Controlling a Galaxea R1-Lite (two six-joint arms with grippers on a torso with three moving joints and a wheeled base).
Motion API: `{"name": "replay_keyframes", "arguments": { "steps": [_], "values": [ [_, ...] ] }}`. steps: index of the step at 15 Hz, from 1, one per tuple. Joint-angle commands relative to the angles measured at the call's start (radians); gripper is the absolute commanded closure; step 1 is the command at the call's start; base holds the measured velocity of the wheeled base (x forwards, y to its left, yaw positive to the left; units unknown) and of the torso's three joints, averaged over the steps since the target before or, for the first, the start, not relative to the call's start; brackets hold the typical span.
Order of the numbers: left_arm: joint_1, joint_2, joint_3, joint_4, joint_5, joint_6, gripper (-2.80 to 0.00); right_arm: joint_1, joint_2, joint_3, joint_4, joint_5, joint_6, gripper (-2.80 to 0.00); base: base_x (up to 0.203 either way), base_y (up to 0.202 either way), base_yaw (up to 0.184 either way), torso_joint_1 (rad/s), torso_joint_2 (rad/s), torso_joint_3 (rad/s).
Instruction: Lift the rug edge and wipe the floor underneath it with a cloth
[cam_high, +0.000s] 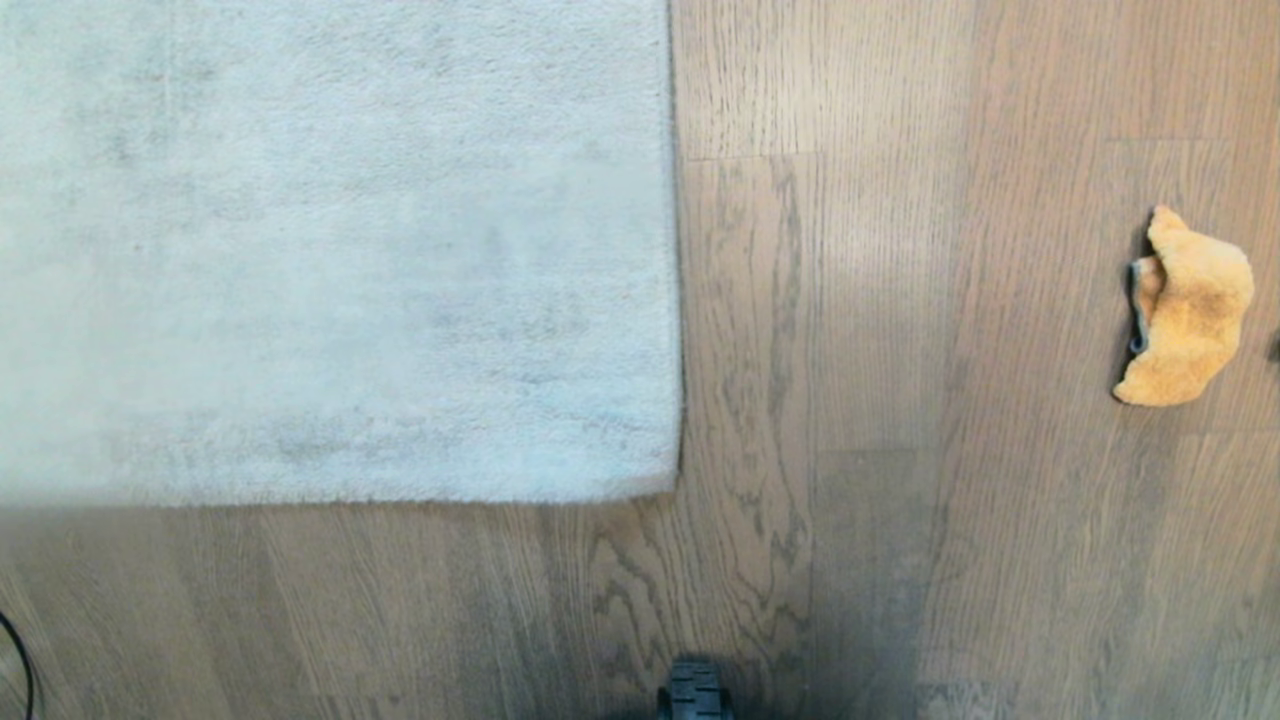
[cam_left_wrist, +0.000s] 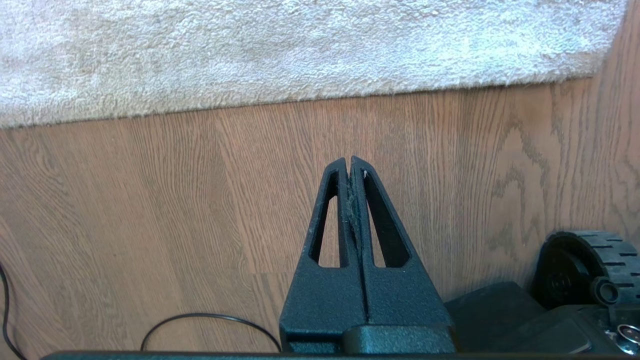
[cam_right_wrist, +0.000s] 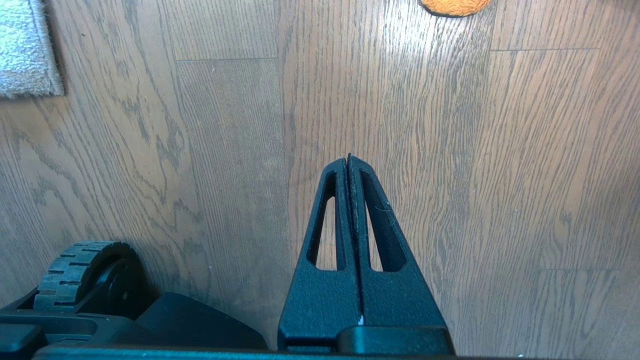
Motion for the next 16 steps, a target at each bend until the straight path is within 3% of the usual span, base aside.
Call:
{"name": "replay_keyframes", "arguments": {
  "steps": [1, 16],
  "values": [
    [0.0, 0.0, 0.0, 0.0, 0.0, 0.003, 0.0, 0.0, 0.002, 0.0, -0.001, 0.0, 0.0, 0.0, 0.0, 0.0, 0.0, 0.0, 0.0, 0.0],
    [0.0, 0.0, 0.0, 0.0, 0.003, -0.006, 0.0, 0.0, 0.002, 0.0, -0.001, 0.0, 0.0, 0.0, 0.0, 0.0, 0.0, 0.0, 0.0, 0.0]
  ]
}}
